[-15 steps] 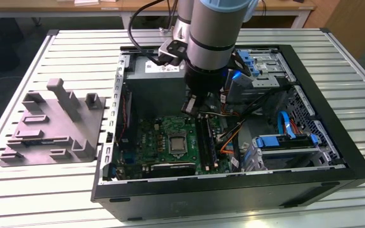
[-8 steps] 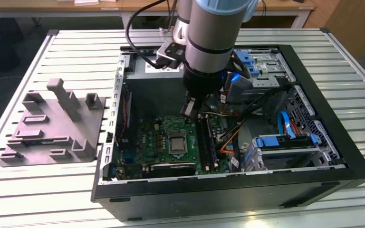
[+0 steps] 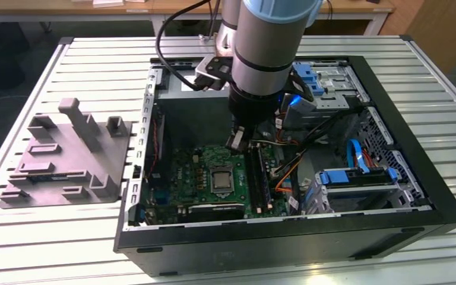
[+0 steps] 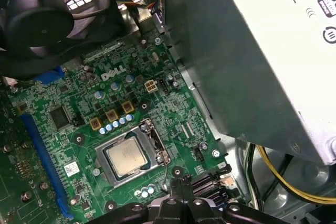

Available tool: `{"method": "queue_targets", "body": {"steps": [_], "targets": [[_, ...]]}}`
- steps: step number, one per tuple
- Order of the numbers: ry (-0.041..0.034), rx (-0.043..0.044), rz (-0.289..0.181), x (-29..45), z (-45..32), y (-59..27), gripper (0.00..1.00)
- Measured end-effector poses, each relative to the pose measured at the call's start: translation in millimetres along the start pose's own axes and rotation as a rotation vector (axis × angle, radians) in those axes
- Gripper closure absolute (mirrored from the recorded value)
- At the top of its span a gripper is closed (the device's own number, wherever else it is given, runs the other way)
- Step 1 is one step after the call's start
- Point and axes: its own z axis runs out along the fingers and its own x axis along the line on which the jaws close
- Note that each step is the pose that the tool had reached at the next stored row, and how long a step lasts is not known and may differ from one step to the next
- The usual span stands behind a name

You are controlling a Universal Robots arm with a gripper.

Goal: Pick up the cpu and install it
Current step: 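Install the first cpu locking lever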

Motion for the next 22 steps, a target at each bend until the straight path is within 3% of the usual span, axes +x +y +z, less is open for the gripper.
{"method": "queue_targets", "body": {"steps": [4, 10, 22], "targets": [[0.0002, -0.0001, -0.004, 0.4, 0.1, 0.3, 0.89], [0.0056, -0.0004, -0.075, 1.2, 0.3, 0.9, 0.89], [0.0099, 0.0009, -0.142, 11.1, 0.7, -0.9, 0.89]]}}
